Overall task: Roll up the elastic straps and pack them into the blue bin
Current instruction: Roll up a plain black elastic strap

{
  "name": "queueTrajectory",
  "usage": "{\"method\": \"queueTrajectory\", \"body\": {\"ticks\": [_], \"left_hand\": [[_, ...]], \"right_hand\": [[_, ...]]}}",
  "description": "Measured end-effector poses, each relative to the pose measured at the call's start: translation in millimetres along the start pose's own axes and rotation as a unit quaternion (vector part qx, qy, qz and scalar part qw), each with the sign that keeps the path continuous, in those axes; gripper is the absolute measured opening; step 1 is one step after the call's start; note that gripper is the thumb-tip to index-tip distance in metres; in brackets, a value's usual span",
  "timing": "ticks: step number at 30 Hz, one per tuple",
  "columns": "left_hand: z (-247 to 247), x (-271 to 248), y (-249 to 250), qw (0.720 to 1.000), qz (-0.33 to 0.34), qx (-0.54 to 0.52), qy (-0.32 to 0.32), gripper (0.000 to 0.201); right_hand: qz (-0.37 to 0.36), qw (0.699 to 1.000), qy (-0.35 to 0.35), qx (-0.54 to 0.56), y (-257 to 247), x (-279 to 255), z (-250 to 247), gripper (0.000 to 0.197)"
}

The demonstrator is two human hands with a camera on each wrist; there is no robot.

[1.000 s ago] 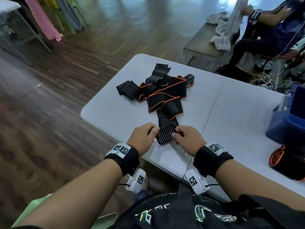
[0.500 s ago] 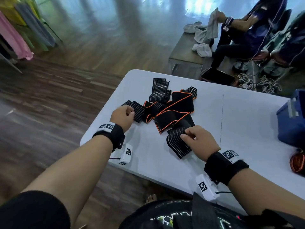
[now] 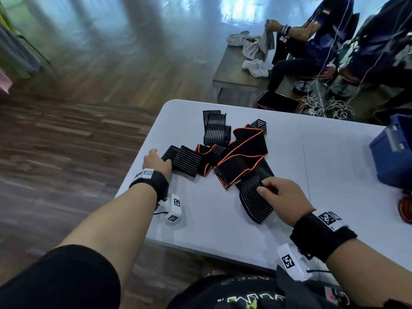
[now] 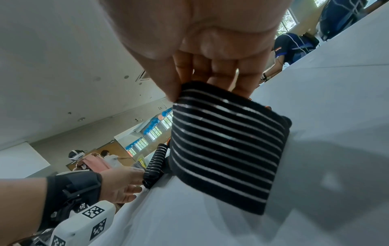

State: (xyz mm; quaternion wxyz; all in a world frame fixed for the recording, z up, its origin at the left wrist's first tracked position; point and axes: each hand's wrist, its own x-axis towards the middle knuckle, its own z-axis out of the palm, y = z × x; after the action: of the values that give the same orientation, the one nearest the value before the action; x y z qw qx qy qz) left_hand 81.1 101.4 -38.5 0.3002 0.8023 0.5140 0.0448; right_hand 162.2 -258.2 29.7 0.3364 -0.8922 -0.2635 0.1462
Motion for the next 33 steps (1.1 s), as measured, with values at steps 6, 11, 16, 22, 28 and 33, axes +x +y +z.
{"method": "queueTrajectory", "body": {"ticks": [6, 11, 16, 22, 28, 33], "left_hand": [[-3.4, 1.5, -9.6, 0.999, 0.030, -0.019, -0.026, 0.010], [-16.4, -2.4, 1.8, 0.961, -0.021, -0.273, -0.041, 0.009], [-39.8, -5.8, 11.1, 0.924, -0.002, -0.376, -0.076, 0.028], [-36.4, -12.3, -1.7, 0.960, 0.088, -0.251, -0.085, 0.020], [-13.3, -18.1, -21.0, 0.963, 0.073, -0.218, -0.137, 0.030], [1.2, -22.6, -21.0, 0.995, 0.088, 0.036, -0.042, 0.015]], "right_hand": [[0.002, 1.000, 0.003, 0.006, -10.6, -4.9, 9.3, 0.002], [0.002, 0.999, 0.010, 0.032, -13.3, -3.5, 9.4, 0.004], [0.008, 0.998, 0.017, 0.059, -18.0, 0.0, 8.2, 0.008], [0.006, 0.998, 0.015, 0.069, -19.1, 0.1, 11.5, 0.007], [0.006, 0.998, 0.006, 0.058, -14.7, -3.7, 16.3, 0.009], [0.015, 0.998, 0.003, 0.054, -12.9, -5.6, 16.1, 0.007]]}}
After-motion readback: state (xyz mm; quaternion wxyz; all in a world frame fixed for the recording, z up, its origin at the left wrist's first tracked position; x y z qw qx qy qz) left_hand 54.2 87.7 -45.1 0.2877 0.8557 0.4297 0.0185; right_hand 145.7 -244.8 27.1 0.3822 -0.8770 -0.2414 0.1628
